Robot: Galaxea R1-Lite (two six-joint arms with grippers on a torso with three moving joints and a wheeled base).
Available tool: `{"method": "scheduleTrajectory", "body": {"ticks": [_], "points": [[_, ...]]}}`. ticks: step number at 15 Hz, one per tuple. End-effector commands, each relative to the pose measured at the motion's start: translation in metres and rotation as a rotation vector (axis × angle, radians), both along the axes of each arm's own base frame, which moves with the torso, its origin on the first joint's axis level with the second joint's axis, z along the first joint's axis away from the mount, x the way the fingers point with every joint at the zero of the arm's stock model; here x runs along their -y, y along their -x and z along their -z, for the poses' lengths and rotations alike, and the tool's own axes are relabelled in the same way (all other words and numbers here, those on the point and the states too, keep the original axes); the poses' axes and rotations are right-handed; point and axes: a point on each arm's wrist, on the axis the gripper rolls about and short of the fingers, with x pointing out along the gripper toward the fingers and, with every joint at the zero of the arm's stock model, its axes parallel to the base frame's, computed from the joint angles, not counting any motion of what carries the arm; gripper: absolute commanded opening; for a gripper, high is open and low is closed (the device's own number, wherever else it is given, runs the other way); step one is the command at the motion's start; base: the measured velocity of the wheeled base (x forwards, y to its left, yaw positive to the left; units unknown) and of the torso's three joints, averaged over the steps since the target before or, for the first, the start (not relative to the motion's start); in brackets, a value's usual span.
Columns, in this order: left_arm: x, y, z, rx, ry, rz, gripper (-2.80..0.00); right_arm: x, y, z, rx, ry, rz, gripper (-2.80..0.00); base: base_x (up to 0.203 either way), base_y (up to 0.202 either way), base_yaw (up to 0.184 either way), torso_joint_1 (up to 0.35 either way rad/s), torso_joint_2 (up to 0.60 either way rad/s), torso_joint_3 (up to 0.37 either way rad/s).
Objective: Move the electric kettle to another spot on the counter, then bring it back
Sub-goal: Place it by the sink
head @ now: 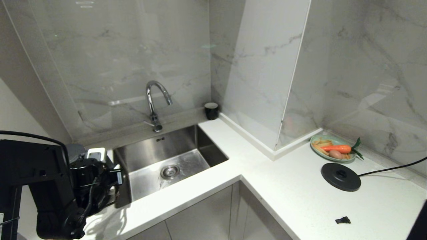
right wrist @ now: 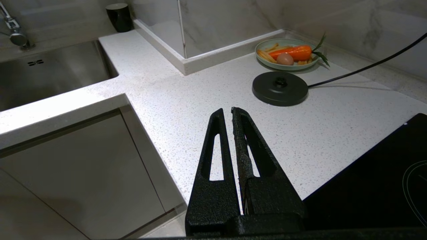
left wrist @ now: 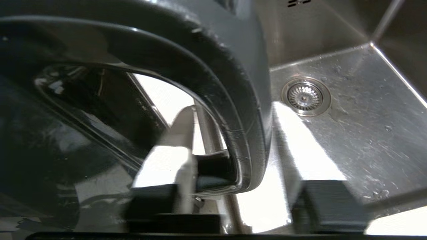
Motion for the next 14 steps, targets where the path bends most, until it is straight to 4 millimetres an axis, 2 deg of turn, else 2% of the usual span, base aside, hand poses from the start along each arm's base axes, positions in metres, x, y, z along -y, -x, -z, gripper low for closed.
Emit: {"method": "scheduleTrajectory", "body": {"ticks": [1,7,14], "points": [[0.001,0.000,-0.003,0.014,0.000,0.002,0.00,0.000,0.000,0.000,0.002,0.000,0.000,-2.80,0.000,0.000,0.000,0.000,0.00,0.000],[0.004,0.013,-0.001,-0.026,0.008,0.012,0.00,0.000,0.000,0.000,0.002,0.000,0.000,-2.80,0.000,0.000,0.000,0.000,0.00,0.000],[0.005,0.012,-0.004,-0.012,0.012,0.013,0.00,0.000,0.000,0.000,0.002,0.000,0.000,-2.80,0.000,0.000,0.000,0.000,0.00,0.000]]}}
